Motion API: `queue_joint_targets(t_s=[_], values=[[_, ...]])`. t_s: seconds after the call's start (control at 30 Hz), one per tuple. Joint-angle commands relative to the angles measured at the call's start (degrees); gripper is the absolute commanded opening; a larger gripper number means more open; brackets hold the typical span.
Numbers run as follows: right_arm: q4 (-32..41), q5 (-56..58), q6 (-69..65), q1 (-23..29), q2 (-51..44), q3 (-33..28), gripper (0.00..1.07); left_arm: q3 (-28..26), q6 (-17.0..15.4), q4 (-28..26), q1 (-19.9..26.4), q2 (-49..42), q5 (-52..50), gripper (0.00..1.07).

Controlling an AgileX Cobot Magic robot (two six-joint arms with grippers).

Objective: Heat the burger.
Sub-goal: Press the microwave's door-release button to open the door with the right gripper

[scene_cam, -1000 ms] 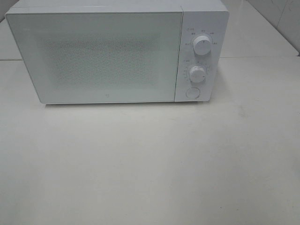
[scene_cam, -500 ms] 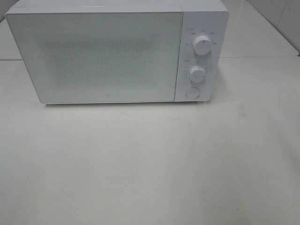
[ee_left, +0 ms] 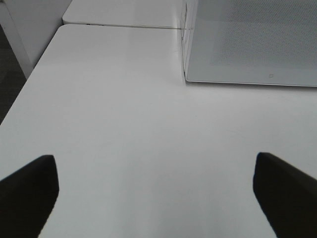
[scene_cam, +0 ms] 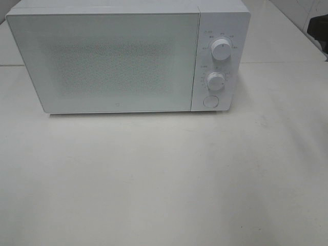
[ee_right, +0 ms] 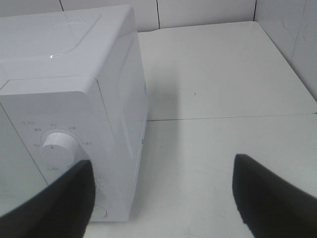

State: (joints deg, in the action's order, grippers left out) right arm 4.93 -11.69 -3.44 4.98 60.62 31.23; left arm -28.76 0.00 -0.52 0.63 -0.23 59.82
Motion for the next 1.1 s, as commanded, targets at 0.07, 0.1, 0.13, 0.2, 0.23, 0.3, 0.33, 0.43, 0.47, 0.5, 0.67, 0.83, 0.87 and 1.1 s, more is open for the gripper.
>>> queue_joint_targets(t_s=[0.07, 0.1, 0.13, 0.2, 0.23, 0.3, 0.33, 0.43, 0.47, 0.5, 0.67, 0.83, 0.87, 1.1], values=[[-0.69, -5.79, -0.06, -0.40, 4.07, 0.11, 0.75, 0.11, -0.52, 0.17, 0.17, -1.20, -0.46, 1.00], [-0.80, -7.73, -0.06, -0.40, 6.53, 0.11, 0.75, 0.11, -0.52, 0.17, 0.17, -1.20, -0.46, 1.00], [-0.80, -9.40, -0.06, -0.17, 8.82, 0.11, 0.75, 0.11, -0.52, 0.17, 0.17, -1.20, -0.46, 1.00], [-0.80, -10.43, -0.06, -0.17, 10.08, 0.11, 0.75, 0.11, -0.52, 0.17, 0.17, -1.20, -0.46, 1.00], [-0.80, -10.43, -0.06, -0.17, 10.08, 0.11, 0.75, 0.11, -0.52, 0.17, 0.17, -1.20, -0.46, 1.00], [-0.80, -13.12, -0.06, -0.17, 13.29, -0.29, 0.75, 0.11, -0.52, 0.17, 0.17, -1.20, -0.46, 1.00], [-0.74, -17.07, -0.06, -0.17, 15.30, -1.72, 0.75, 0.11, -0.52, 0.17, 0.17, -1.20, -0.46, 1.00], [-0.57, -24.58, -0.06, -0.17, 17.76, -4.81, 0.75, 0.11, -0.52, 0.17, 0.17, -1.20, -0.46, 1.00], [-0.57, -24.58, -0.06, -0.17, 17.76, -4.81, 0.75, 0.11, -0.52, 0.17, 0.17, -1.20, -0.46, 1.00], [-0.57, -27.04, -0.06, -0.17, 18.39, -5.90, 0.75, 0.11, -0.52, 0.17, 0.17, -1.20, -0.46, 1.00], [-0.17, -34.84, -0.06, -0.11, 21.08, -10.37, 0.75, 0.11, -0.52, 0.17, 0.17, -1.20, -0.46, 1.00], [3.84, -39.30, 3.04, 3.32, 22.98, -13.58, 0.75, 0.11, -0.52, 0.17, 0.17, -1.20, -0.46, 1.00], [7.51, -41.48, 5.73, 6.02, 23.78, -14.73, 0.75, 0.11, -0.52, 0.17, 0.17, -1.20, -0.46, 1.00], [21.14, -47.50, 11.23, 16.56, 27.73, -16.27, 0.75, 0.11, -0.52, 0.17, 0.17, -1.20, -0.46, 1.00]])
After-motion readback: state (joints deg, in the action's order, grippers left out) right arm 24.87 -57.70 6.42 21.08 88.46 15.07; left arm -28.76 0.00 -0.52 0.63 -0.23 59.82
